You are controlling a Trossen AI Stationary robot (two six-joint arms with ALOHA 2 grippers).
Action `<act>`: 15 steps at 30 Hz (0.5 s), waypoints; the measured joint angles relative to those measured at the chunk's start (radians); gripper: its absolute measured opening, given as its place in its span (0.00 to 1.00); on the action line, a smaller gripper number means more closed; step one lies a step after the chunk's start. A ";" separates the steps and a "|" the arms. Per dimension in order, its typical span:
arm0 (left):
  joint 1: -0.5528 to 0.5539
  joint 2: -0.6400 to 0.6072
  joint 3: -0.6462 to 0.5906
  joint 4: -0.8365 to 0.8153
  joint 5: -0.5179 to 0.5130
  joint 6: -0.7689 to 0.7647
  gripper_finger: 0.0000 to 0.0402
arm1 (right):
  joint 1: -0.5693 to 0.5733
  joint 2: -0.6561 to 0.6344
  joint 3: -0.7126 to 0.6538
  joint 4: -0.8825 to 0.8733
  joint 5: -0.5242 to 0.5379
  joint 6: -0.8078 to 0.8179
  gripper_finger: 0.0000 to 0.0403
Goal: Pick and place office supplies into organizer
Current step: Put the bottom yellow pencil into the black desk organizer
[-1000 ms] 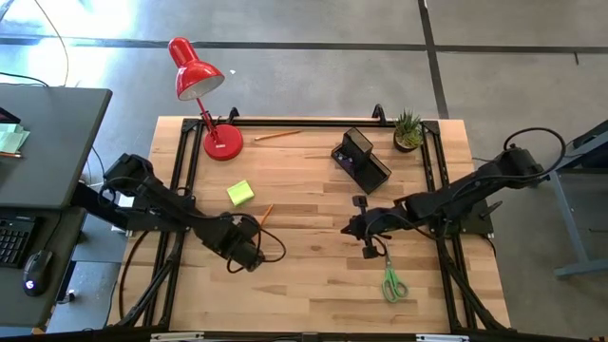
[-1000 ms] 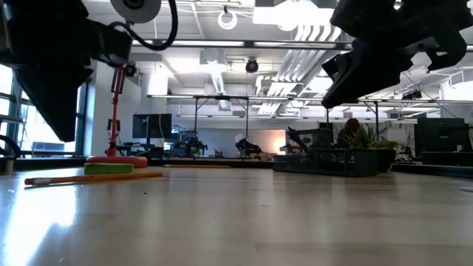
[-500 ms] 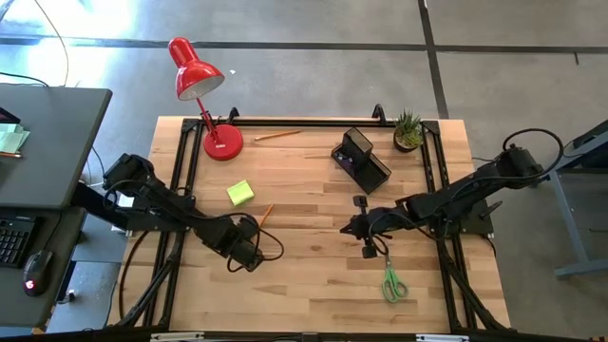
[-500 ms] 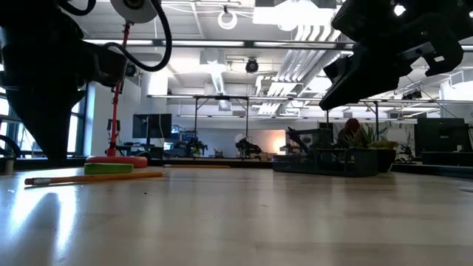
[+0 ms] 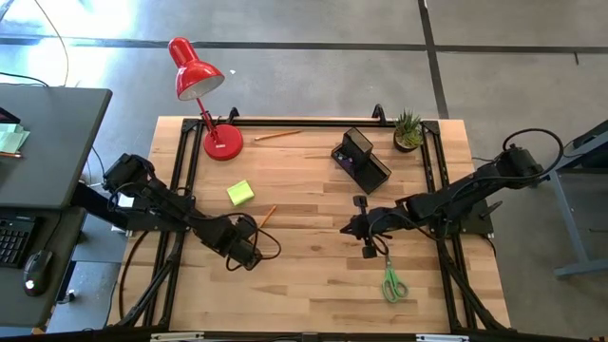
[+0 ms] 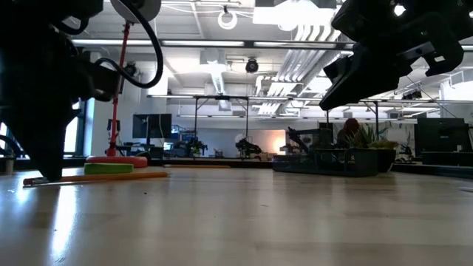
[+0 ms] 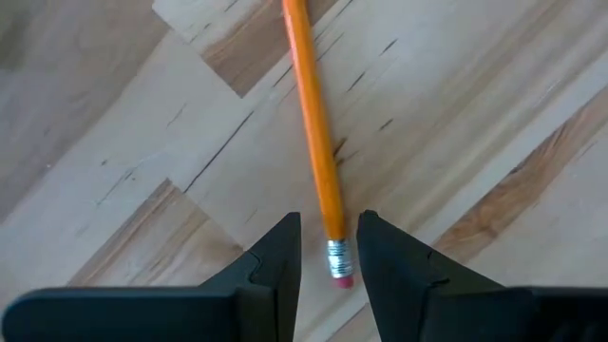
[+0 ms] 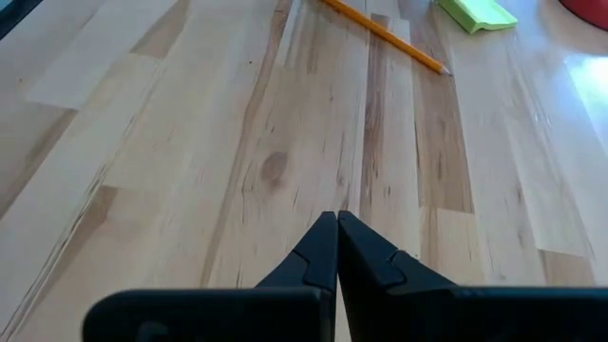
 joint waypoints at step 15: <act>0.000 0.049 0.005 -0.046 0.000 0.014 0.23 | 0.000 0.000 0.000 0.004 0.000 -0.001 0.00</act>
